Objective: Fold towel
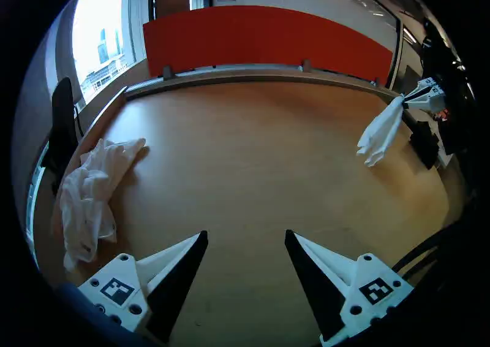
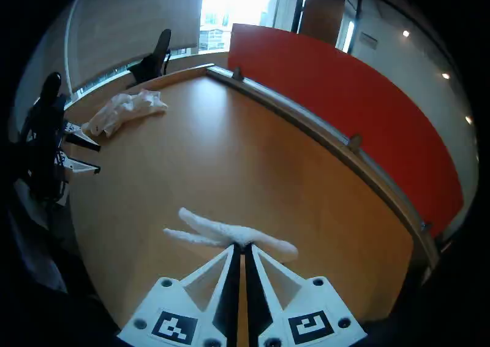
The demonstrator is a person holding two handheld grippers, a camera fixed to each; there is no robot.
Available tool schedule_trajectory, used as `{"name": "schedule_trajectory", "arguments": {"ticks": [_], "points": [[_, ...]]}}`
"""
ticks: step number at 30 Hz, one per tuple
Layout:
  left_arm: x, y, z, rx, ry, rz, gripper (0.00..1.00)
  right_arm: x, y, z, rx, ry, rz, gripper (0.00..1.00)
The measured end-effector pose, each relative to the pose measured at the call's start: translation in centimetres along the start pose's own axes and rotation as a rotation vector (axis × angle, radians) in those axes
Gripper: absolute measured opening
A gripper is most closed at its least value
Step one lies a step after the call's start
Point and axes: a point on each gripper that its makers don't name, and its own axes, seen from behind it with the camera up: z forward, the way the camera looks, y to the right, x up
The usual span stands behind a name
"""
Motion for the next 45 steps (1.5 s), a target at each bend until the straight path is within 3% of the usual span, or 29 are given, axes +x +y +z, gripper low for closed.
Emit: {"name": "schedule_trajectory", "arguments": {"ticks": [26, 45], "points": [[-0.6, 0.6, -0.3, 0.025, -0.024, -0.019, 0.94, -6.9, 14.1, -4.8, -0.110, -0.107, 0.057, 0.05], [-0.6, 1.1, -0.2, 0.041, -0.039, -0.017, 0.94, -10.7, 20.9, -6.9, -0.169, -0.185, 0.089, 0.05]]}}
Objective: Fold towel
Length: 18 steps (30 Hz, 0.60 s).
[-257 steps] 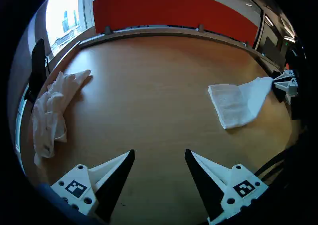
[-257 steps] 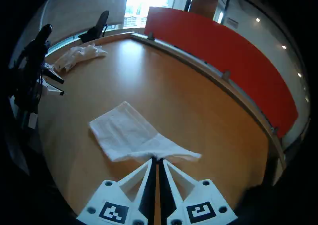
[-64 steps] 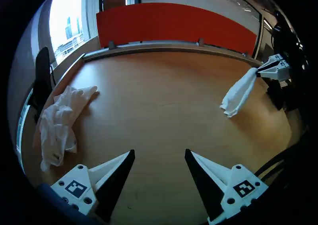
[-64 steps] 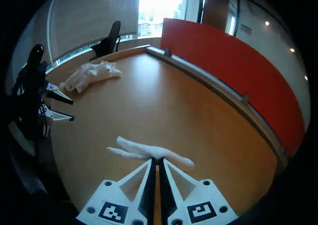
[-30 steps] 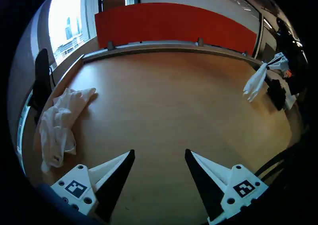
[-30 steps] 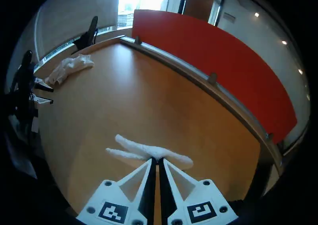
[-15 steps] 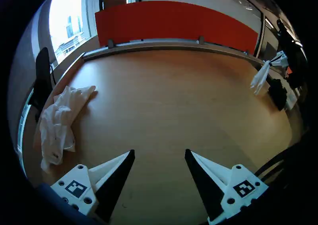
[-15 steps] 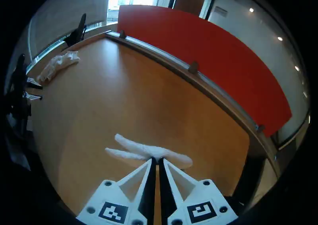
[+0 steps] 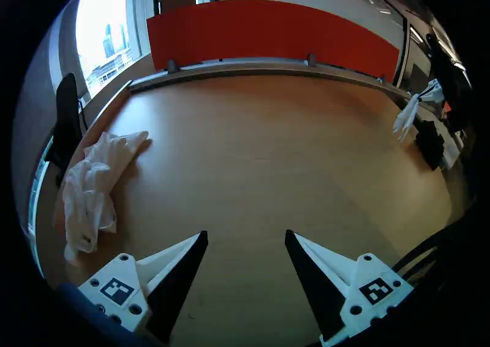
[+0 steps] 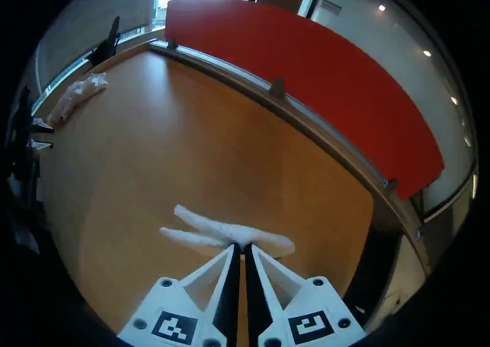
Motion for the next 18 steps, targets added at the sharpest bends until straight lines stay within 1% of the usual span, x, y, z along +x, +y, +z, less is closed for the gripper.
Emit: {"name": "schedule_trajectory", "arguments": {"ticks": [11, 18], "points": [[0.2, 0.6, 0.2, -0.001, -0.005, 0.009, 0.94, -1.2, 2.9, 0.0, -0.038, -0.024, 0.030, 0.05], [0.2, 0.8, 0.3, 0.001, -0.008, 0.011, 0.94, -1.7, 4.2, 0.1, -0.056, -0.038, 0.040, 0.05]]}}
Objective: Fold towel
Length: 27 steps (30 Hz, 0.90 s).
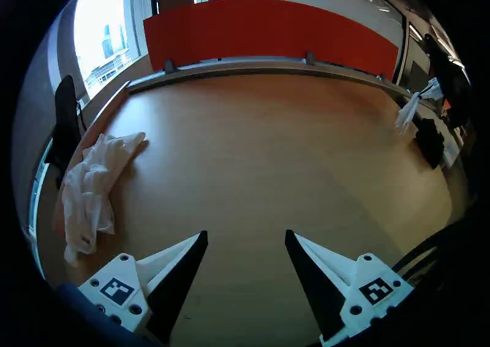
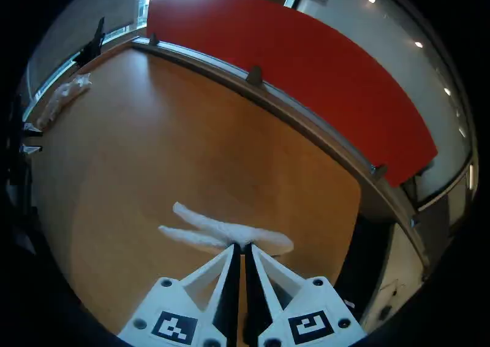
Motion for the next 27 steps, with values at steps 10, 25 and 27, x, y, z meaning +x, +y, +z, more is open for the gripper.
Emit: {"name": "schedule_trajectory", "arguments": {"ticks": [10, 25, 27], "points": [[0.2, 0.3, 0.1, 0.000, -0.001, 0.005, 0.94, -0.7, 0.3, 0.3, 0.000, -0.009, 0.007, 0.05], [0.8, 0.8, 0.2, -0.008, 0.005, 0.019, 0.94, -5.4, -0.7, 0.2, 0.015, -0.040, 0.046, 0.05], [0.9, 0.9, 0.2, -0.011, 0.005, 0.024, 0.94, -6.7, -0.9, 0.3, 0.017, -0.051, 0.057, 0.05]]}}
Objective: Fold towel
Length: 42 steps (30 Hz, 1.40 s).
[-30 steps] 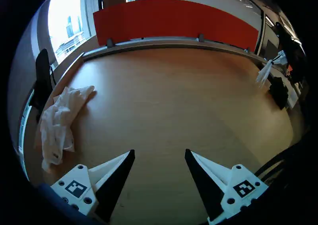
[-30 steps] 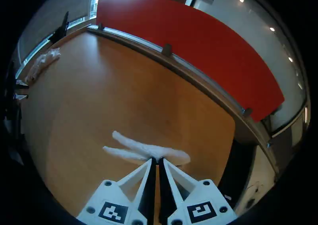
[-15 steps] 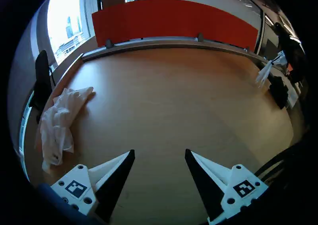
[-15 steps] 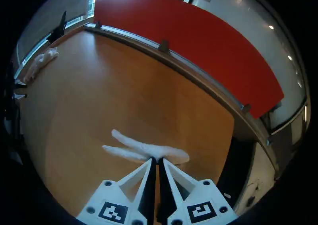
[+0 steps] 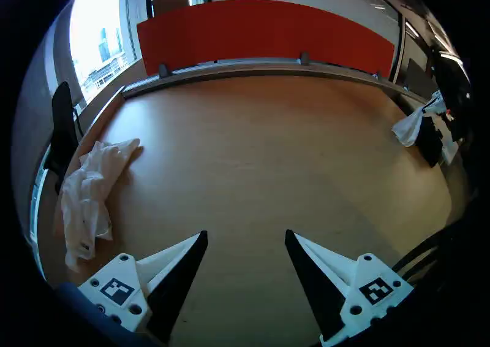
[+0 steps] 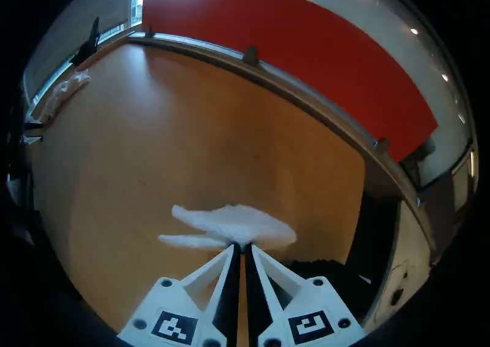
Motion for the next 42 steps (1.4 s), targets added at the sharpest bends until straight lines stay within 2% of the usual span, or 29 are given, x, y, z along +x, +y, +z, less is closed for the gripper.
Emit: {"name": "schedule_trajectory", "arguments": {"ticks": [14, 23, 32, 42], "points": [[0.1, 0.7, 0.1, -0.011, -0.003, 0.024, 0.94, -7.8, -1.2, 1.4, 0.010, -0.077, 0.086, 0.05], [-0.3, 0.7, -0.2, -0.007, -0.007, 0.030, 0.94, -11.7, -1.8, 2.4, 0.010, -0.140, 0.110, 0.05], [-0.8, 0.5, -0.4, -0.002, -0.015, 0.032, 0.94, -14.6, -1.4, 3.3, -0.011, -0.197, 0.143, 0.05], [-1.3, 0.7, -0.5, 0.002, -0.022, 0.034, 0.93, -16.6, -0.7, 4.1, -0.043, -0.251, 0.153, 0.05]]}}
